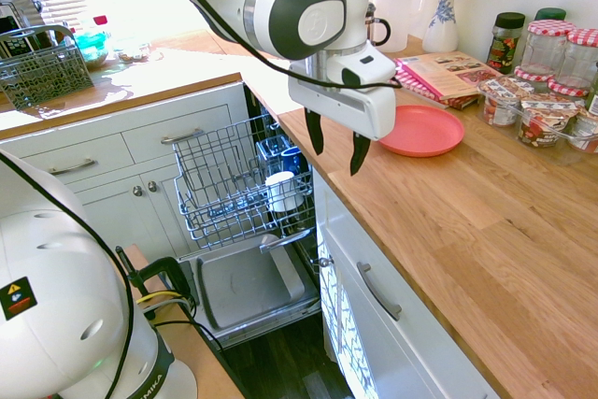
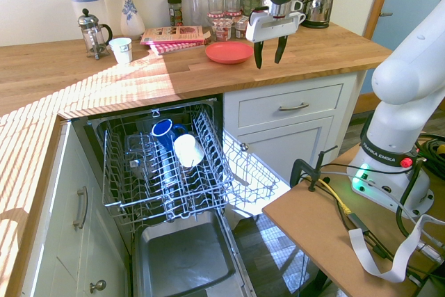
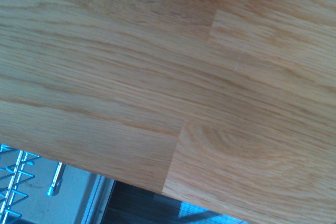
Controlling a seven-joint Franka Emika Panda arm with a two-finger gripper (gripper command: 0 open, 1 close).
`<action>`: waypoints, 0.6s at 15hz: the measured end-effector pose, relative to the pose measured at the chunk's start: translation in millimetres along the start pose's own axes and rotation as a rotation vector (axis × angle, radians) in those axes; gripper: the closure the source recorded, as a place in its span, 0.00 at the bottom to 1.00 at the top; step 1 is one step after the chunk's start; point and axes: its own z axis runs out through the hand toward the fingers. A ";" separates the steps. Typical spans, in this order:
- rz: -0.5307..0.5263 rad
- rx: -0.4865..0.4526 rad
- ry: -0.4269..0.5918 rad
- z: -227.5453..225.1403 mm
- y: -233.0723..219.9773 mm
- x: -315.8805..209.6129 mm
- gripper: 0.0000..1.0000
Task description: Put the plate in the dishwasher
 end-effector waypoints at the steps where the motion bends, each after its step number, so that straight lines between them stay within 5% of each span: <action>1: 0.000 -0.002 -0.002 0.6 0.1 -0.1 0.00; 4: 0.048 0.009 0.006 -5.7 4.1 10.8 0.00; 9: 0.147 0.198 -0.054 -27.2 17.4 88.0 0.00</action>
